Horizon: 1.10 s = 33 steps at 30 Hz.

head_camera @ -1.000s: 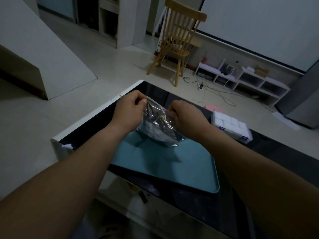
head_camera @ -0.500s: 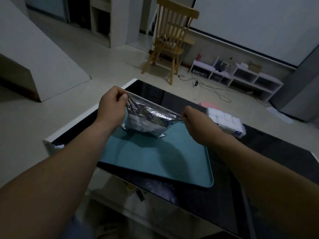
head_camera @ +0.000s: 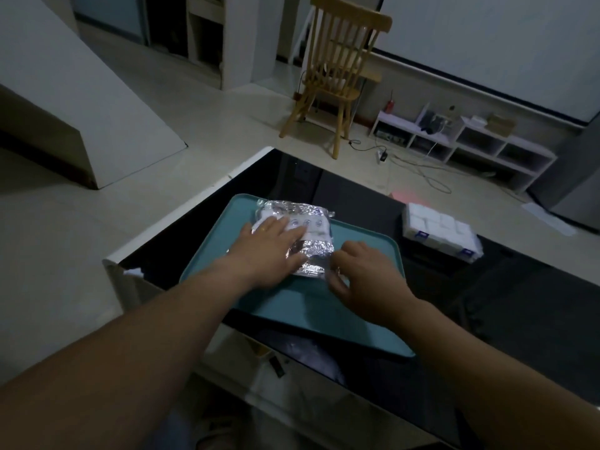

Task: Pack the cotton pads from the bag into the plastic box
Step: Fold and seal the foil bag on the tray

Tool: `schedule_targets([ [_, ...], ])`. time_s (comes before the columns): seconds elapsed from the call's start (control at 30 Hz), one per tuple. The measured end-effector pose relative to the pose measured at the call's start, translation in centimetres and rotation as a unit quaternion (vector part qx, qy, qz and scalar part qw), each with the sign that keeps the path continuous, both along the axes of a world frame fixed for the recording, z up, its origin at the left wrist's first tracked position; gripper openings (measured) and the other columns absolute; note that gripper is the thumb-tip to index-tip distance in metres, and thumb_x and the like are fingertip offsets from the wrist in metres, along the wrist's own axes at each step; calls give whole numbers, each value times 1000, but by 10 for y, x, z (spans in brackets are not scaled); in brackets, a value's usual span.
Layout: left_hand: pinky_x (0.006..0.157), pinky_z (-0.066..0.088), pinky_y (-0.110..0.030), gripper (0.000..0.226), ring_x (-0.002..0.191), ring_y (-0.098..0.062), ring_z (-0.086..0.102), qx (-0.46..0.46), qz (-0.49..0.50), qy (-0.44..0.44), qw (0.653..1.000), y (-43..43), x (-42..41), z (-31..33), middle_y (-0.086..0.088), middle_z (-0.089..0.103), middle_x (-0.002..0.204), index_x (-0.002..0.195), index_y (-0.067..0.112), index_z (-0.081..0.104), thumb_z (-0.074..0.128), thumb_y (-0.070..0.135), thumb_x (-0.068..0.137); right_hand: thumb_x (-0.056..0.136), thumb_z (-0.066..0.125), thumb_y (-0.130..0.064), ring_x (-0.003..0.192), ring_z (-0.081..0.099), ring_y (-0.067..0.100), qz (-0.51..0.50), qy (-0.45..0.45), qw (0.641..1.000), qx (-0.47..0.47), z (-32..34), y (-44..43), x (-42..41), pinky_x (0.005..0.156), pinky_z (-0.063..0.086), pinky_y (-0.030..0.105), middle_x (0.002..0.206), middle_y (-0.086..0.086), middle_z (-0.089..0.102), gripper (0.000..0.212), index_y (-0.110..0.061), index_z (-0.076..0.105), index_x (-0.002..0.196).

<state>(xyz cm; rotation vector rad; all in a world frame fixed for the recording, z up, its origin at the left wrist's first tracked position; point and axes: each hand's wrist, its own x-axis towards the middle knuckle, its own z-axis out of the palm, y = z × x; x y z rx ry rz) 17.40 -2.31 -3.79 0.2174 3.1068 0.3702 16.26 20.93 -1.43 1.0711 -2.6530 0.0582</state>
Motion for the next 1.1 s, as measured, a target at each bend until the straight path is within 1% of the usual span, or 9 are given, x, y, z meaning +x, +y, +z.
schedule_targets([
  [0.1, 122, 3, -62, 70, 158, -22, -5, -26, 10, -11, 1000, -1, -7, -17, 3, -2, 172, 160, 44, 5, 28, 69, 99, 99, 50, -43, 124, 52, 24, -31, 1, 999, -41, -1, -26, -20, 100, 46, 44, 137, 1, 58, 42, -23, 60, 135],
  [0.23, 120, -2, -66, 70, 157, -22, -14, -27, 34, -23, 999, -8, -5, -28, 5, -11, 172, 159, 47, -2, 24, 70, 98, 108, 33, -50, 159, 13, 23, -101, -148, 984, -1, -33, -53, -48, 127, 20, 48, 174, 1, 14, 64, -25, 20, 165],
  [0.37, 120, -10, -66, 72, 156, -22, -19, -21, 67, -19, 997, -19, -3, -29, 6, -15, 171, 160, 44, -2, 22, 70, 98, 100, 15, -63, 161, 6, 24, -84, -184, 979, -12, -63, -68, -66, 127, 21, 52, 175, 2, 9, 76, -26, 14, 166],
  [0.47, 118, -16, -64, 81, 156, -25, -20, -18, 69, 19, 997, -20, 4, -14, 1, -14, 171, 162, 39, 0, 27, 76, 94, 102, 25, -62, 159, 12, 23, -97, -191, 976, -43, -54, -71, -61, 125, 23, 54, 174, 1, 9, 72, -30, 16, 166],
  [0.6, 122, -5, -62, 89, 155, -23, 5, -41, -36, 95, 994, -17, 33, 19, 0, 21, 164, 148, 37, 39, 44, 89, 76, 93, 34, -75, 150, 35, 21, -71, -106, 980, -151, -24, -37, -20, 119, 32, 46, 164, 0, 35, 79, -29, 41, 156],
  [0.77, 121, -3, -63, 84, 154, -27, 7, -142, -144, 11, 979, -2, 65, 15, -2, 25, 158, 136, 37, 48, 62, 84, 68, 77, 42, -96, 152, 30, 19, -14, -169, 985, -4, -24, 25, 25, 122, 27, 44, 167, -3, 28, 98, -42, 32, 158],
  [0.87, 121, -2, -64, 61, 155, -27, 8, -166, -142, 5, 976, -3, 68, 12, -2, 29, 159, 123, 34, 56, 66, 72, 77, 81, 46, -90, 154, 26, 18, -3, -218, 974, 70, -36, 30, 34, 124, 24, 42, 170, -6, 23, 91, -44, 31, 158],
  [0.97, 122, 3, -62, 45, 154, -23, 14, -177, -126, 11, 976, -7, 58, 8, 3, 36, 155, 121, 36, 59, 64, 64, 86, 83, 31, -86, 153, 30, 23, -20, -216, 974, 65, -45, 21, 28, 123, 28, 45, 167, -2, 29, 86, -41, 37, 156],
  [1.1, 119, 15, -54, 29, 139, -21, 39, -178, -88, 45, 979, -8, 29, 2, 6, 54, 137, 117, 34, 62, 59, 52, 94, 98, 48, -67, 153, 29, 26, -45, -223, 973, 45, -52, 10, -7, 122, 28, 48, 167, 2, 29, 65, -39, 40, 155],
])
